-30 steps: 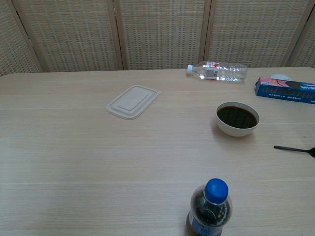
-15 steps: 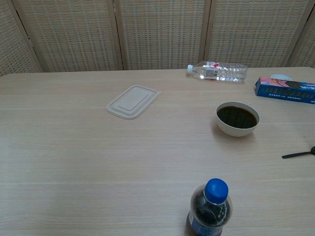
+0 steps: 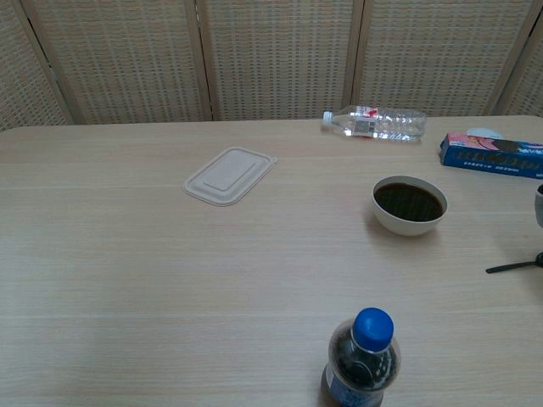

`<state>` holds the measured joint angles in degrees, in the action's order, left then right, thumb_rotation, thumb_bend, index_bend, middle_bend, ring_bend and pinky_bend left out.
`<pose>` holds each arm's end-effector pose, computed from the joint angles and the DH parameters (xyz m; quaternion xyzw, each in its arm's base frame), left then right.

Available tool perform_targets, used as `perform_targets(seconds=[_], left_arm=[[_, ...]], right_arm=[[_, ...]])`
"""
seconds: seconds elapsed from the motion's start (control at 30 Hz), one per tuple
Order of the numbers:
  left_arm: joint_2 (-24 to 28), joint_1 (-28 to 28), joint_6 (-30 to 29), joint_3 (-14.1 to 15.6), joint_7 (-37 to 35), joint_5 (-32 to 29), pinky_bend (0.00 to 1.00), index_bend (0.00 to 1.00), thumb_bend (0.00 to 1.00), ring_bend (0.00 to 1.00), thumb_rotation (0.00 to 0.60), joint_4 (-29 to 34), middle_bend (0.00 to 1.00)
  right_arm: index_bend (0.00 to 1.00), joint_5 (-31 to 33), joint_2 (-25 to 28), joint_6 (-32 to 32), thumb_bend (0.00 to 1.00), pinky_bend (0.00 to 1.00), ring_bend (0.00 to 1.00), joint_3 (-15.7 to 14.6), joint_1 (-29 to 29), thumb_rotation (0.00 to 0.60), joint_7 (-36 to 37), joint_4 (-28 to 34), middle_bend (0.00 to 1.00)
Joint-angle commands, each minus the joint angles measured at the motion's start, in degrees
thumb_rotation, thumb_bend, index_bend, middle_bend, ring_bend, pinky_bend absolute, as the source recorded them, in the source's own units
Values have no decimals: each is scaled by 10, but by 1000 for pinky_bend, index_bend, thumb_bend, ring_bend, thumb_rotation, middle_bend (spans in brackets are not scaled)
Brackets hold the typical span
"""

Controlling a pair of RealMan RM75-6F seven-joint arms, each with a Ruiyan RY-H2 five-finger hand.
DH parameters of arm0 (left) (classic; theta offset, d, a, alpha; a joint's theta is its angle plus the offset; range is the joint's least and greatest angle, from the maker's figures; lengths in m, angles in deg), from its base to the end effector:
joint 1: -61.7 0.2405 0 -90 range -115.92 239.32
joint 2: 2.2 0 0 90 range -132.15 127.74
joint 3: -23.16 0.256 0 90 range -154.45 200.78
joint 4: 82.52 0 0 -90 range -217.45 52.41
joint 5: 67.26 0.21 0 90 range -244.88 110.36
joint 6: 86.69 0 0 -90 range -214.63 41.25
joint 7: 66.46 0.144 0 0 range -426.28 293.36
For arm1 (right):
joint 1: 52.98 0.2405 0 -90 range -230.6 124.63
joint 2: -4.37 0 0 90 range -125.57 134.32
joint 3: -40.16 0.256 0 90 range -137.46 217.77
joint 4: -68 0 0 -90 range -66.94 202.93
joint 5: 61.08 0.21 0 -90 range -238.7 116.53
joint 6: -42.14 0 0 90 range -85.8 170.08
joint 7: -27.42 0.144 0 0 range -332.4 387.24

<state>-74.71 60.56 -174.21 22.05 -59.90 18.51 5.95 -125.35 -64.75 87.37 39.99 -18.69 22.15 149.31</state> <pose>-0.3208 0.1540 0.1192 -0.5862 -0.3945 -0.3604 0.6090 -0.3052 -0.3185 0.0825 0.7240 -0.4549 0.1977 0.4794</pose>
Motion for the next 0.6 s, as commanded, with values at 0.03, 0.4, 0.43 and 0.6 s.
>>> perform_targets(seconds=[0.03, 0.4, 0.43, 0.6], left_arm=[[1, 1, -2, -1, -3, -1, 0, 18, 368, 0, 600, -2, 0], [9, 2, -13, -7, -18, 1, 0, 18, 367, 0, 600, -13, 0], [10, 2, -13, -8, -21, 2, 0, 18, 367, 0, 600, -14, 0], [14, 3, -17, -10, -27, 2, 0, 17, 367, 0, 600, -18, 0]], right_arm=[[485, -2, -22, 53, 429, 826, 528, 18, -17, 600, -26, 16, 472], [493, -31, -85, 131, 421, 157, 157, 33, -35, 600, -58, -8, 227], [498, -35, -95, 135, 421, 157, 151, 33, -37, 600, -58, -19, 225], [513, -46, -123, 139, 421, 119, 119, 33, -41, 600, -55, -51, 216]])
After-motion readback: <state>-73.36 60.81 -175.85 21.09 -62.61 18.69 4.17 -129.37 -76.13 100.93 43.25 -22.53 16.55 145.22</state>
